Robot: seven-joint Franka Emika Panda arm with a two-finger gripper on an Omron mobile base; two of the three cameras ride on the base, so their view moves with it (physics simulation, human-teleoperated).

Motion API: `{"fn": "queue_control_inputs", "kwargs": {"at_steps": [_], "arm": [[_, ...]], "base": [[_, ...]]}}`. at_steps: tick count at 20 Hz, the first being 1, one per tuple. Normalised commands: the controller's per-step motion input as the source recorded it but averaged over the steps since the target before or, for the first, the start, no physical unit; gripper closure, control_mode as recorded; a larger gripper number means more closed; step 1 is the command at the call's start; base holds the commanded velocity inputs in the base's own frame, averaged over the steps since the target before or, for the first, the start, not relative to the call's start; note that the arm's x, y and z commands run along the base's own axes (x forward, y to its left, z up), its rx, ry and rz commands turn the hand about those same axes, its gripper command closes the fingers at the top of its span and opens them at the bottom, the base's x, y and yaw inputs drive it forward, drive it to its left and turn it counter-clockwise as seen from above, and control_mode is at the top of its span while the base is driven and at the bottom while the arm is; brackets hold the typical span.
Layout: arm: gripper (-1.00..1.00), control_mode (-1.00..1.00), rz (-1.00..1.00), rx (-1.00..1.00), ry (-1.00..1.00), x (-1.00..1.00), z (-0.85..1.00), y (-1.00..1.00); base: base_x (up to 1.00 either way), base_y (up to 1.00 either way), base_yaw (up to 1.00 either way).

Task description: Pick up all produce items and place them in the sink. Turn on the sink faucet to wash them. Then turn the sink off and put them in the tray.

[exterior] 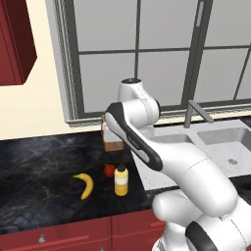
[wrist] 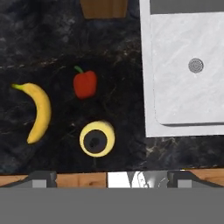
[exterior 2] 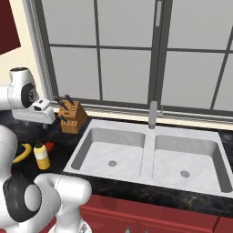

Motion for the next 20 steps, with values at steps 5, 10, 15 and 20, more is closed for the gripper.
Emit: {"fn": "queue_control_inputs", "kwargs": {"at_steps": [5,10,15,20], "arm": [[-1.00,-1.00,-0.06,0.00,0.04,0.43,-0.15,0.07],[-1.00,-1.00,-0.04,0.00,0.10,0.32,-0.27,0.05],[-1.00,-1.00,-0.05,0.00,0.15,0.26,-0.39,0.21],[-1.00,-1.00,-0.06,-0.01,0.10,0.32,-0.33,0.23]], "base": [[0.00,0.00,0.00],[0.00,0.00,0.00],[0.00,0.00,0.00],[0.00,0.00,0.00]]}}
